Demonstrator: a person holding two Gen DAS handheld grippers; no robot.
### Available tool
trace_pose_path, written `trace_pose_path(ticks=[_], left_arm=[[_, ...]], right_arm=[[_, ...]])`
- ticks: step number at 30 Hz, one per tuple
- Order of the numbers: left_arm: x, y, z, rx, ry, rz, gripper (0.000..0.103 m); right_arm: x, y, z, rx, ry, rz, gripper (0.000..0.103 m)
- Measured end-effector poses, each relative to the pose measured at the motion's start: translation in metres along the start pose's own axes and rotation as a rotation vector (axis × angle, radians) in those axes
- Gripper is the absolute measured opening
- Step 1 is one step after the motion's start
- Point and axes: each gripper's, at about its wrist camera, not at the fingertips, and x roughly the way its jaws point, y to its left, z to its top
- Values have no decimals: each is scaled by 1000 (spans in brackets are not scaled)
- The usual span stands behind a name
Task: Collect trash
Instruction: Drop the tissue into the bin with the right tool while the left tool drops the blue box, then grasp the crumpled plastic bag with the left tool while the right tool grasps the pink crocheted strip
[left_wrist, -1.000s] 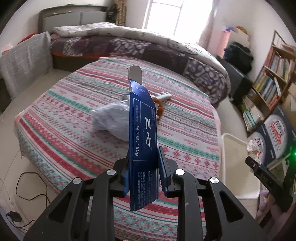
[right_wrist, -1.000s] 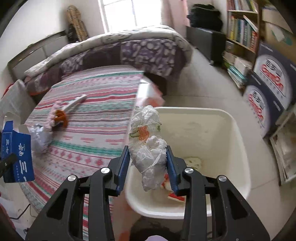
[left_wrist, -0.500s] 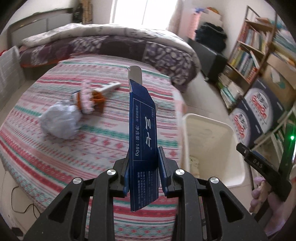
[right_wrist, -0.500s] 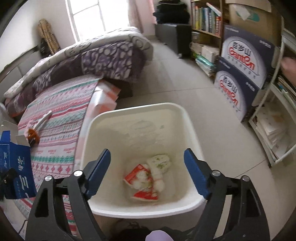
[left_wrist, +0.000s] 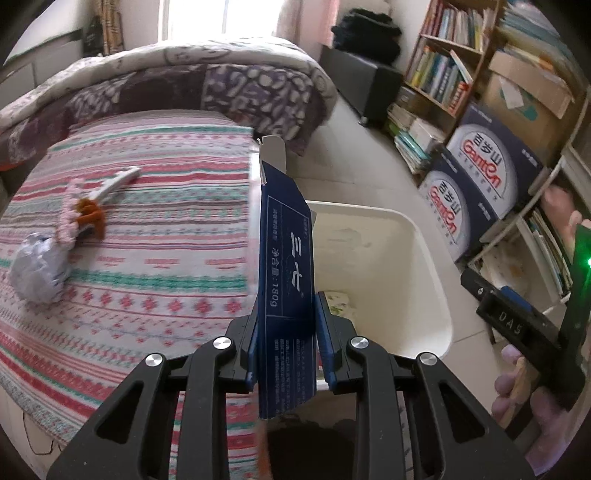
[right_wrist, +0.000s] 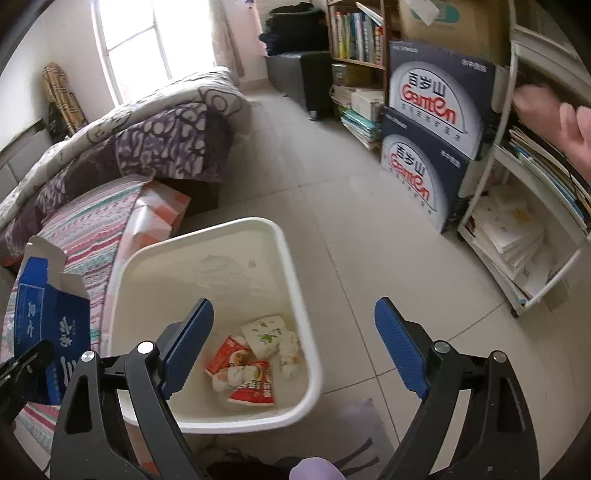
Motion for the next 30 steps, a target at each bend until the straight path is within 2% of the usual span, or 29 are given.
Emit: trace_pose_path(ticks=[4,7,9,10,12,17,21,23,25,30], left_arm=[[12,-20,7,24,16,-28,29],[21,-32,11,30,34,-56,39],[23,-36,11,24,41,-77,55],[23,-37,11,21,43,-83,57],[23,-37,9,26,46,-81,63],[20,-17,3,24,57,-32,71],[17,24,-4,-15,76,46,75],[14,50,-8,-44,83,110,76],[10,81,-12,-99,90,166,76],[-6,174,-25,-318,78,280,77]], right_arm=[[1,-13,0,16,1,-15,86],[1,-20,0,29,4,-22,86],[1,-22,0,34,4,-23,86],[1,-23,0,35,3,-23,89],[0,-24,0,38,-3,-23,91],[2,-13,-1,20,9,-1,92],[4,3,-6,-4,28,24,94],[5,11,-8,-14,40,37,95],[7,20,-10,-23,53,54,95],[9,46,-16,-77,74,81,95]])
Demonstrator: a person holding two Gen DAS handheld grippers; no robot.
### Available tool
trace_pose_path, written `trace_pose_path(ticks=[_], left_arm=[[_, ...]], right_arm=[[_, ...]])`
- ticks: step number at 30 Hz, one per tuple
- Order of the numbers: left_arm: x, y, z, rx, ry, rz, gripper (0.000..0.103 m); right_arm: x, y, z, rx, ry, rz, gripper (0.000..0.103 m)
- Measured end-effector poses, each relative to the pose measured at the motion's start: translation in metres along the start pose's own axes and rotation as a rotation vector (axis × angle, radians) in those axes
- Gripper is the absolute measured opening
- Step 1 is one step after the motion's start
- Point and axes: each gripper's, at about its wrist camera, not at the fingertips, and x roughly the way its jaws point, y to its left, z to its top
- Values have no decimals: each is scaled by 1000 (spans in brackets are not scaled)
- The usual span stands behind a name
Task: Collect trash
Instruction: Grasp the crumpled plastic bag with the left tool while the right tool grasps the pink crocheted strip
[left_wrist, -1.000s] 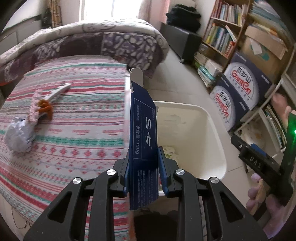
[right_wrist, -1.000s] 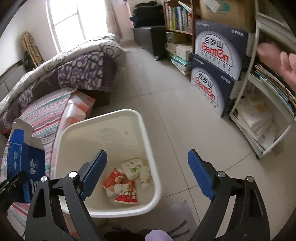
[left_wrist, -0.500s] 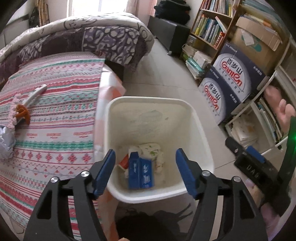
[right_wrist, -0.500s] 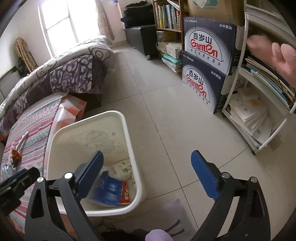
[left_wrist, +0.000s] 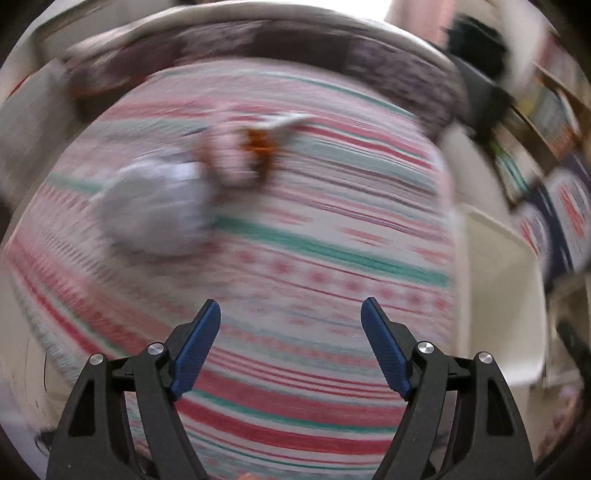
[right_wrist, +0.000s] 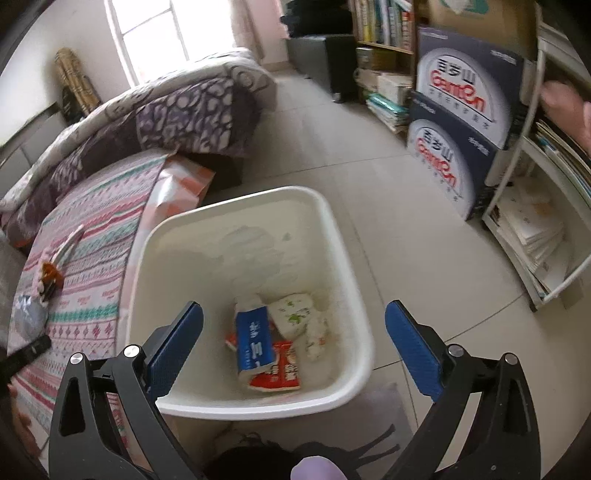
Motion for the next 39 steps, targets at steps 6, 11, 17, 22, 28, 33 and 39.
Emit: trace_pose_path(ticks=[6,11,17,22,28,33,39], left_arm=[[-20,76,22,-332,-102,-54,77],[-16,108,42,-618,-99,-71,81],[23,125,57,-861,11,-54,81],[45,130,59,-890,71,-142,68],[31,139,52,-698,31,-199,52],[6,155,38,-550,-42,-161,50],[-22,172,23,-396,-139,-81,51]], right_arm=[[2,19,-2,-41,16,8,95],[3,36,-2,-72,23,14,95],[3,61,-1,-127,27,25,95],[4,92,5,-170,35,66,95],[11,155,19,-207,58,201,95],[10,238,21,-340,37,304,88],[21,325,25,-466,49,370,83]])
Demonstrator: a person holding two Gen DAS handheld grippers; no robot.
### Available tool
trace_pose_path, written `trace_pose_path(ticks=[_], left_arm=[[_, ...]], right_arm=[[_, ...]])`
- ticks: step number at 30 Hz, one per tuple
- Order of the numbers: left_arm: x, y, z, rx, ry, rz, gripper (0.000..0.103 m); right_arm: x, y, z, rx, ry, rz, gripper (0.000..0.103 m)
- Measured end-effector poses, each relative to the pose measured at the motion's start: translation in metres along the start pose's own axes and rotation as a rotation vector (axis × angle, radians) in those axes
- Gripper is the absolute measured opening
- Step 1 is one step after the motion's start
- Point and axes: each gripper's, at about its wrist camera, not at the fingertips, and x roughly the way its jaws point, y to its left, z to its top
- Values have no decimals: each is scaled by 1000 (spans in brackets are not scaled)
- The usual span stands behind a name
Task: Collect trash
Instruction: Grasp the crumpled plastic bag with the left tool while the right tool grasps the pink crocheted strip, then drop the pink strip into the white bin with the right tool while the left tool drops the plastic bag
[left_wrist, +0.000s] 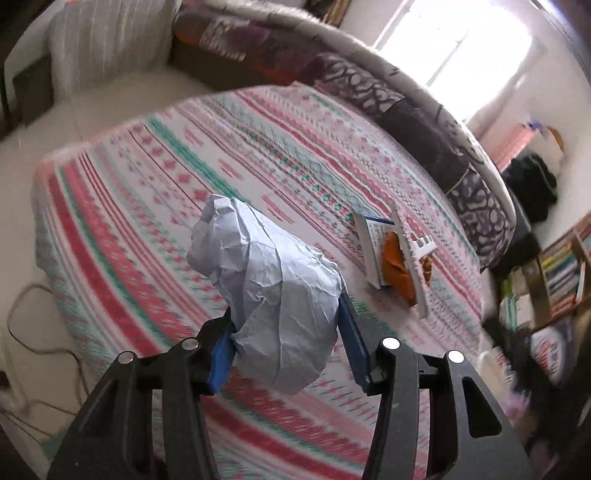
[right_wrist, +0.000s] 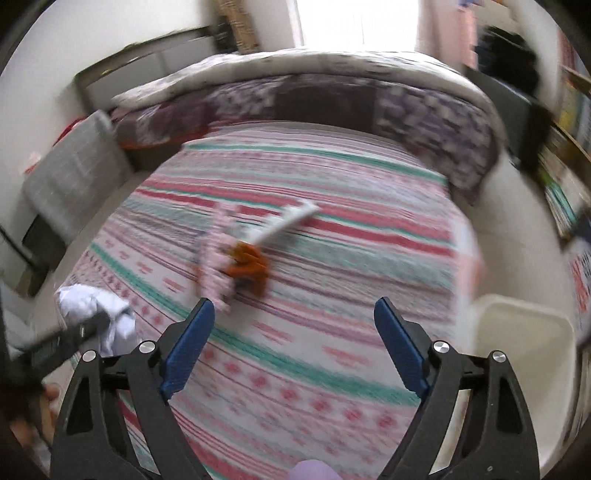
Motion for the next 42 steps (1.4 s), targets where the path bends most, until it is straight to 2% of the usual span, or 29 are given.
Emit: trace_pose_path(ticks=[5,7,14,18,19,21,30,35,42], left_arm=[[-12,6,-6,65,-37,3,51],[-14,6,-8,93,-42,1,51],[-8,9,-8,108,-37,-7,51],[-9,13,-8,101,-39,-3,51],[-9,14,-8,98,-39,-1,51],[-10,18,-8,86,-41,2,51],[-26,25,2,51,-83,13,51],[-42,13,7,63,-121,5,51],[-58,-7,2,93,-151,-5,51]], right_arm=[[45,38,43,-95,37,-24,75],[63,46,53,-110,69,-23,65],[102,60,65,-150,157,-18,64],[118,64,64,-145,206,-4,45],[121,65,64,-147,218,-4,35],[124,64,62,-135,234,4,22],[70,44,72,-36,96,104,22],[30,33,76,-24,7,106,22],[-8,12,58,-1,-77,61,22]])
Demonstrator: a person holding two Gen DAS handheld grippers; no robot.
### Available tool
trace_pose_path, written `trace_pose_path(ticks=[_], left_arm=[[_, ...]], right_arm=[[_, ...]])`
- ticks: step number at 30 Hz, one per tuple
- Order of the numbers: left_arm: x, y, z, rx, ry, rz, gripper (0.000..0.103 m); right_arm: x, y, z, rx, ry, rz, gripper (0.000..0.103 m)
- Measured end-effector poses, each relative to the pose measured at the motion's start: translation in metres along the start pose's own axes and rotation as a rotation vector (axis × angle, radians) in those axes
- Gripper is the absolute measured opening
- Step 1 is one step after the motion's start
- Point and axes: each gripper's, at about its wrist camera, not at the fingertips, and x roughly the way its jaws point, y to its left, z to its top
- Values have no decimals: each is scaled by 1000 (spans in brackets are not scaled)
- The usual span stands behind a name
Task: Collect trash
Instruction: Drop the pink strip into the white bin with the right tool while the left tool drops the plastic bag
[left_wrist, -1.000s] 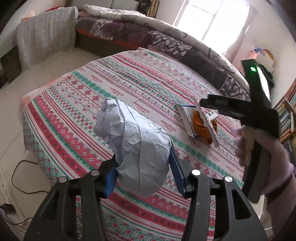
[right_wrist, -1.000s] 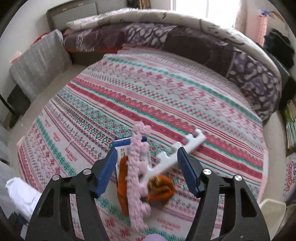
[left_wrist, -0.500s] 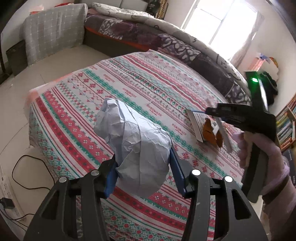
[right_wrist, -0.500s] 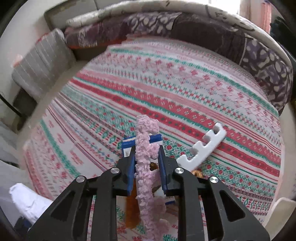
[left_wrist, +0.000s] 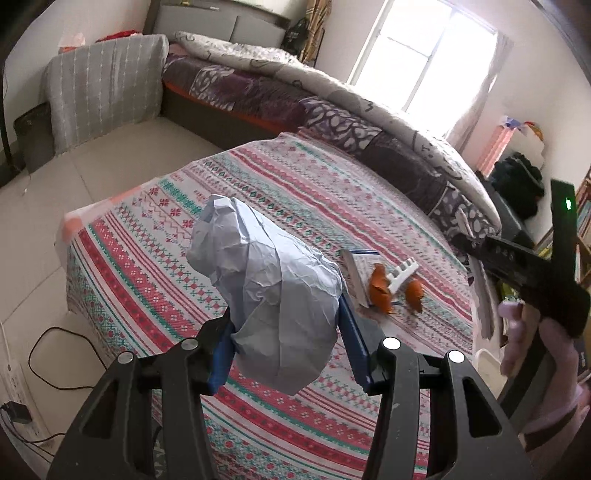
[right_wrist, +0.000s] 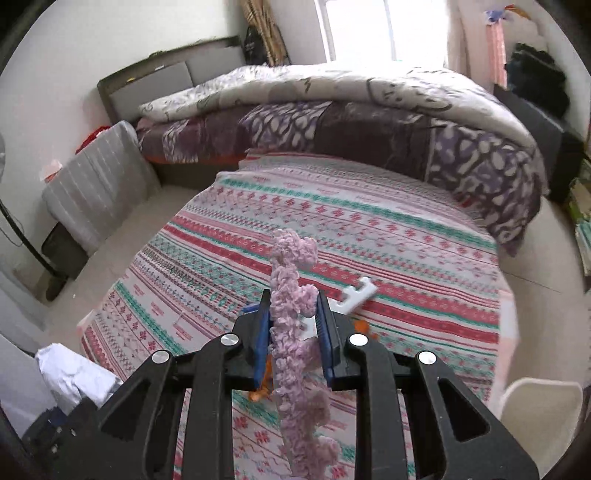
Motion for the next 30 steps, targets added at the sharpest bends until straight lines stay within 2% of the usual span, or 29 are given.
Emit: trace_pose_path(ticks=[12,19,30], left_arm=[[-7,-36,-28,57,20,-17,51],[-10,-66,-46,128,31,-36,51],[-12,-112,-64,220,55,-86,51]], right_arm=[[-55,-52,-66,82,-38,-82,22],[-82,-77,-105,130,-42,-150,22],[-115,-134,-142,221,-45,-269,22]])
